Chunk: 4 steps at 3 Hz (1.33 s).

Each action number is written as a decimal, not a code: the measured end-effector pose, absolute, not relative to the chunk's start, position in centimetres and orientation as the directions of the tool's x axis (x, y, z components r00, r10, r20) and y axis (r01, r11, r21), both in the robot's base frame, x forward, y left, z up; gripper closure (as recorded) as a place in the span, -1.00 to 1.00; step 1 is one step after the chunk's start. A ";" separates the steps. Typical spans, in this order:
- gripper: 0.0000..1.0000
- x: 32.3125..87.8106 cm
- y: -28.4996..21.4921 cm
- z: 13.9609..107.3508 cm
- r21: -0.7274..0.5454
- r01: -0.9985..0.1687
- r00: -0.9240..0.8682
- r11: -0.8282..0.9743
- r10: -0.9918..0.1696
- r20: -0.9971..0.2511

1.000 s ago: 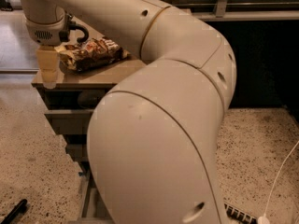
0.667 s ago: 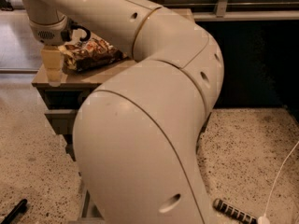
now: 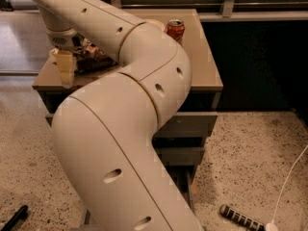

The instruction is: Place brown chip bag into bottom drawer

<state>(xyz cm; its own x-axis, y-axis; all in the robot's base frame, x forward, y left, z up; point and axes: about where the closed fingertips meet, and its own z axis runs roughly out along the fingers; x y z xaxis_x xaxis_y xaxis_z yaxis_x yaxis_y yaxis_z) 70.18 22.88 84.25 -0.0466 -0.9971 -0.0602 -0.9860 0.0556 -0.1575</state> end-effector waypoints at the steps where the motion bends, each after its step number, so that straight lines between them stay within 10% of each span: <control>1: -1.00 70.3 23.2 84.2 -0.165 -0.985 -0.041 0.052 -0.997 -0.070; 4: 0.46 70.3 23.2 84.2 -0.166 -0.985 -0.041 0.052 -0.997 -0.071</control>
Offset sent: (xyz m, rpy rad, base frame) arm 0.0010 0.0024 -0.0004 0.0086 -0.0077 0.0042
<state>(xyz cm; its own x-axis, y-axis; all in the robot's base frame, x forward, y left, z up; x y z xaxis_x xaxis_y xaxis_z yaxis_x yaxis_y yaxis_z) 70.29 23.16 84.19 -0.0411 -0.9967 -0.0705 -0.9848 0.0524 -0.1657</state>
